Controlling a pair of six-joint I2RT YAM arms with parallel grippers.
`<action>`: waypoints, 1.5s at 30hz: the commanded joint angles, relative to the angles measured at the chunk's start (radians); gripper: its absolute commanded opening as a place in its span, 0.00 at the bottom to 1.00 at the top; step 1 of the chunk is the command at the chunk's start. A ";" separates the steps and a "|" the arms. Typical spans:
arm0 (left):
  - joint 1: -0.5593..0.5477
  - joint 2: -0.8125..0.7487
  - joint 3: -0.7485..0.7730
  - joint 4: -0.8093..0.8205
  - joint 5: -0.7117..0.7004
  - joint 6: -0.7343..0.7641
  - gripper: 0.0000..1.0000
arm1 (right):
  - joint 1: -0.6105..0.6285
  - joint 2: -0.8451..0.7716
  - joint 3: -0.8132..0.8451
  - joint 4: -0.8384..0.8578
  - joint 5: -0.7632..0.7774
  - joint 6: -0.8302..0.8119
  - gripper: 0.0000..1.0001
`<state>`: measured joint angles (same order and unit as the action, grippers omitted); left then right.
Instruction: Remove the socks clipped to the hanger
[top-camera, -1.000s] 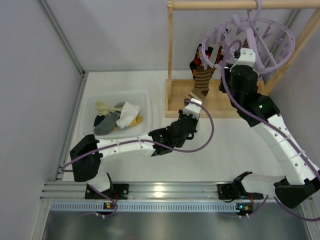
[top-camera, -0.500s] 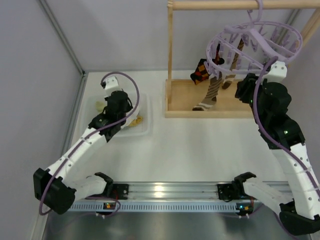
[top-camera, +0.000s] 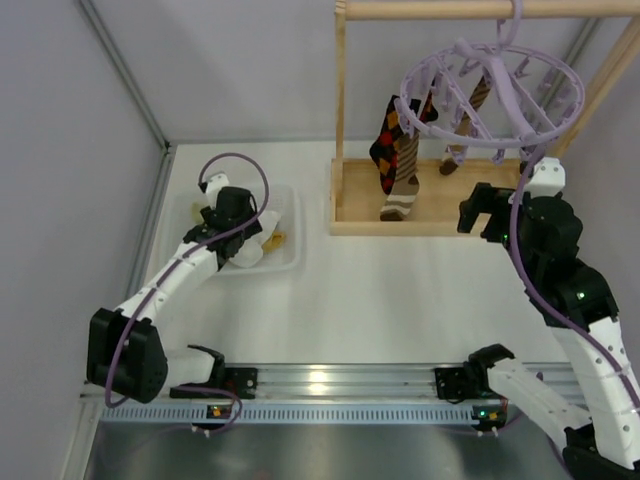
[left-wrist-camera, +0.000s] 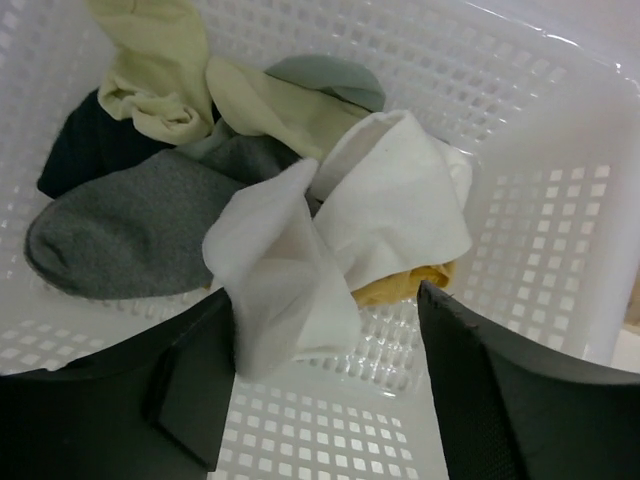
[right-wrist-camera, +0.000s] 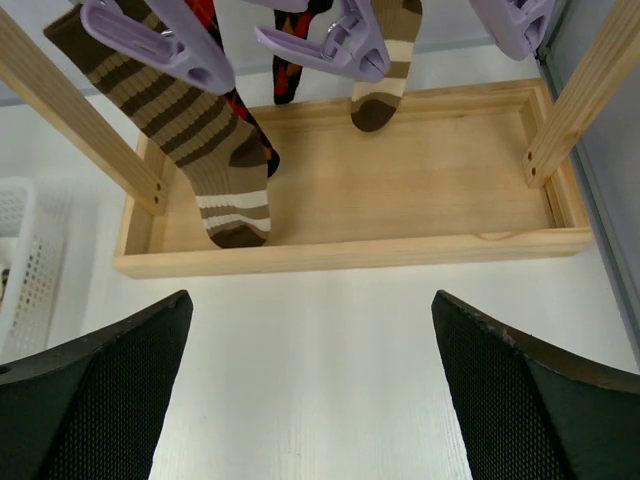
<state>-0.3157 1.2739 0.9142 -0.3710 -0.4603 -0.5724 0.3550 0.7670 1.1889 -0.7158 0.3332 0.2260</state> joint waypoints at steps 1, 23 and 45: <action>0.001 -0.024 -0.005 0.015 0.060 -0.020 0.75 | -0.017 -0.064 0.002 -0.028 -0.020 0.019 0.99; -0.395 0.211 0.233 0.422 0.331 0.189 0.99 | -0.016 -0.248 -0.037 -0.034 -0.172 0.001 0.99; -0.404 0.813 0.673 0.759 0.417 0.420 0.99 | -0.016 -0.316 -0.121 0.108 -0.456 0.012 1.00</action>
<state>-0.7193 2.0296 1.5139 0.2989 0.0139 -0.2348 0.3546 0.4698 1.0729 -0.6907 -0.0601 0.2287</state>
